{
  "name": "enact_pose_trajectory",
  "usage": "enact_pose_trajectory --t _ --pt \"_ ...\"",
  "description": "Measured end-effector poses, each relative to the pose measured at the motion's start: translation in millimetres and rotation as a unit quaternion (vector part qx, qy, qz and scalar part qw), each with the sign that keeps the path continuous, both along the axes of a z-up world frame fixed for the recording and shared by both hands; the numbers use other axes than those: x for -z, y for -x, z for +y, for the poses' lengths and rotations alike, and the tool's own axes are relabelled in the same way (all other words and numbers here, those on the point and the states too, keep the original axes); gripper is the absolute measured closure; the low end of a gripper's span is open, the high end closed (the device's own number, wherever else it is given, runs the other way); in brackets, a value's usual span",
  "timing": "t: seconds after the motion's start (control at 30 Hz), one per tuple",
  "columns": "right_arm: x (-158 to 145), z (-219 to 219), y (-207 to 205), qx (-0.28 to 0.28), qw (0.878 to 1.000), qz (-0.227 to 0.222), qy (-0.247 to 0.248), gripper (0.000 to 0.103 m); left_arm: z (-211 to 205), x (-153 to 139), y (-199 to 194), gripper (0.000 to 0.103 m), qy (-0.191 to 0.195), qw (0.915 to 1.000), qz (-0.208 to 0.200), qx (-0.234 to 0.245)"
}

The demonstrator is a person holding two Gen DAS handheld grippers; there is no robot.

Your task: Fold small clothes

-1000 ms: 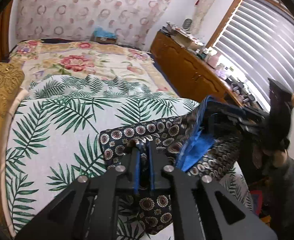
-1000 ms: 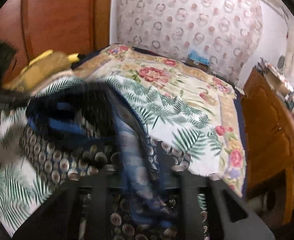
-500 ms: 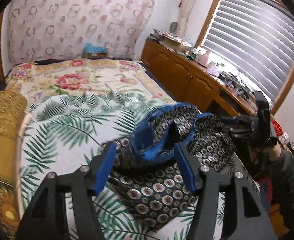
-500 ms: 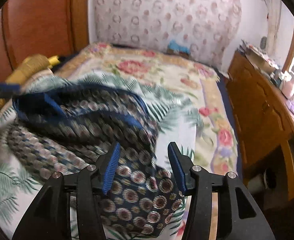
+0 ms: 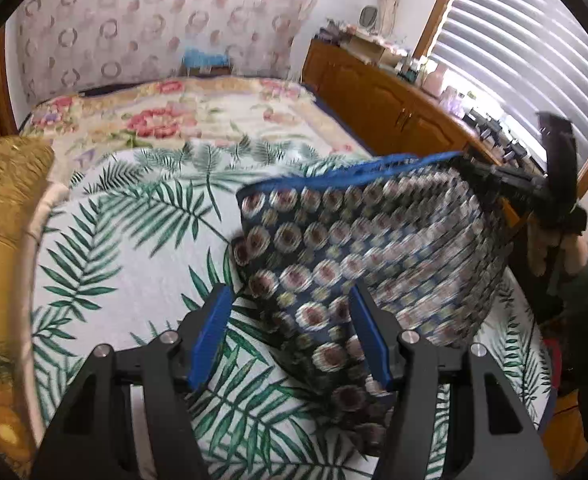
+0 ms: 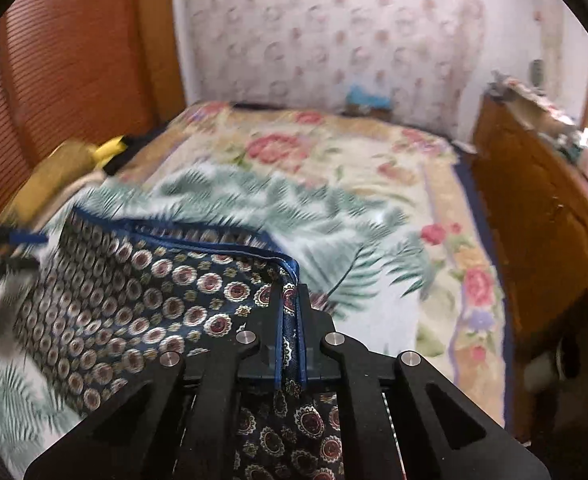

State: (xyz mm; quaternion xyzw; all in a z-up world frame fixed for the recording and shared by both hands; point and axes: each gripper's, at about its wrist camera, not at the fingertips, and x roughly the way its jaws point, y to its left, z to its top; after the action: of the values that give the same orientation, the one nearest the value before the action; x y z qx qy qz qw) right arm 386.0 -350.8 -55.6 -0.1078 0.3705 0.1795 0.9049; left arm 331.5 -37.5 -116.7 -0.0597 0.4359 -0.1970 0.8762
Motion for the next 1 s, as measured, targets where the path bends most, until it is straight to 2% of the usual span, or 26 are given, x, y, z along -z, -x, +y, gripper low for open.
enact_pose_trajectory --t 0.07,0.13,0.17,0.23,0.27,0.3,0.47,0.57,0.7,0.8,0.83,1.0 --pt "5 2 -3 0.011 1.0 0.009 0.014 0.098 -3 9 -7 0.043 -0.011 0.9999 0.009 -0.005" --pt "8 3 1 0.014 1.0 0.013 0.023 0.09 -3 15 -13 0.043 -0.017 0.9997 0.015 -0.011" --pt "8 2 3 0.017 0.999 0.013 0.027 0.079 -3 18 -15 0.043 -0.015 0.9996 0.019 -0.014" --pt "8 -3 5 0.021 0.999 0.023 0.022 0.066 0 21 -21 0.043 -0.004 0.9996 0.024 -0.018" --pt "9 -5 8 0.023 0.999 0.026 0.018 0.053 1 21 -22 0.043 -0.001 0.9996 0.022 -0.02" --pt "11 -7 10 0.027 0.999 0.029 0.019 0.047 1 21 -24 0.043 0.003 0.9995 0.022 -0.021" --pt "33 -21 7 0.051 0.997 0.063 0.015 0.047 7 23 -33 0.044 0.025 0.9991 0.023 -0.026" --pt "43 -26 4 0.057 0.996 0.075 0.003 0.047 5 23 -31 0.052 0.026 0.9992 0.021 -0.021" --pt "50 -30 1 0.048 0.994 0.094 -0.027 0.047 3 24 -27 0.057 0.029 0.9993 0.018 -0.016" --pt "51 -31 -1 0.038 0.993 0.101 -0.045 0.047 3 26 -25 0.07 0.043 0.9988 0.023 -0.008" --pt "52 -30 -2 0.033 0.993 0.101 -0.046 0.047 1 25 -25 0.071 0.042 0.9988 0.022 -0.009" --pt "53 -22 -7 0.006 0.993 0.112 -0.047 0.046 -2 26 -27 0.099 0.047 0.9986 0.025 0.002"
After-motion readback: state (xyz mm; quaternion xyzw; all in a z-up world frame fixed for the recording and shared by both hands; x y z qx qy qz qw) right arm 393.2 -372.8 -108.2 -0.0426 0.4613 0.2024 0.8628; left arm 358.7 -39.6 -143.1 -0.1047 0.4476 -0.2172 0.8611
